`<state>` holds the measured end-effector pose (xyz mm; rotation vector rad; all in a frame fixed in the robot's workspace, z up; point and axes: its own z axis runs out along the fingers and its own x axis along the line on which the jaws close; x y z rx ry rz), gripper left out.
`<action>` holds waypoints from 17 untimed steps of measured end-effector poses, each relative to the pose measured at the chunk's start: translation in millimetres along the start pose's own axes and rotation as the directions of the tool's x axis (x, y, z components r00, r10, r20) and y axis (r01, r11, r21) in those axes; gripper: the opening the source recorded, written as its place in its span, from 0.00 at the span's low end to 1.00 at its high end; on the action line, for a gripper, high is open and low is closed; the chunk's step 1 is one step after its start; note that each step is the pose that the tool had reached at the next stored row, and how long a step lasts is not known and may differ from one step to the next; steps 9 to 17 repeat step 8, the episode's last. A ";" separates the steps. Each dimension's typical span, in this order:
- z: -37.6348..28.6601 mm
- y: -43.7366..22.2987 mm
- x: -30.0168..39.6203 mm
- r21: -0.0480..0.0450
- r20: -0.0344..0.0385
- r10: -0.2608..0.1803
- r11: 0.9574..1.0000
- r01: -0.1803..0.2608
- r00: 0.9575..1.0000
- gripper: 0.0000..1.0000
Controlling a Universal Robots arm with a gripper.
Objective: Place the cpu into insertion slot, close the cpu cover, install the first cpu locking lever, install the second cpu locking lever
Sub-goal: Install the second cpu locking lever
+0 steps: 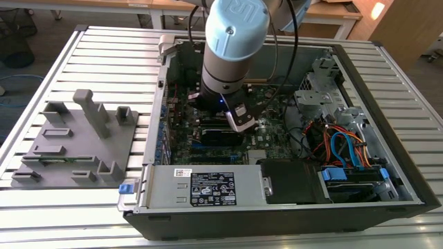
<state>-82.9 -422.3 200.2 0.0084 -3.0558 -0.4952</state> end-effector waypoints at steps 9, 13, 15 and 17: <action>-2.3 0.8 0.1 0.000 0.000 0.000 1.000 0.000 1.000 0.10; -2.3 0.8 0.1 0.000 0.000 0.000 1.000 0.000 1.000 0.10; -2.3 0.8 0.1 0.000 0.000 0.000 1.000 0.000 1.000 0.10; -2.3 0.8 0.1 0.000 0.000 0.000 1.000 0.000 1.000 0.10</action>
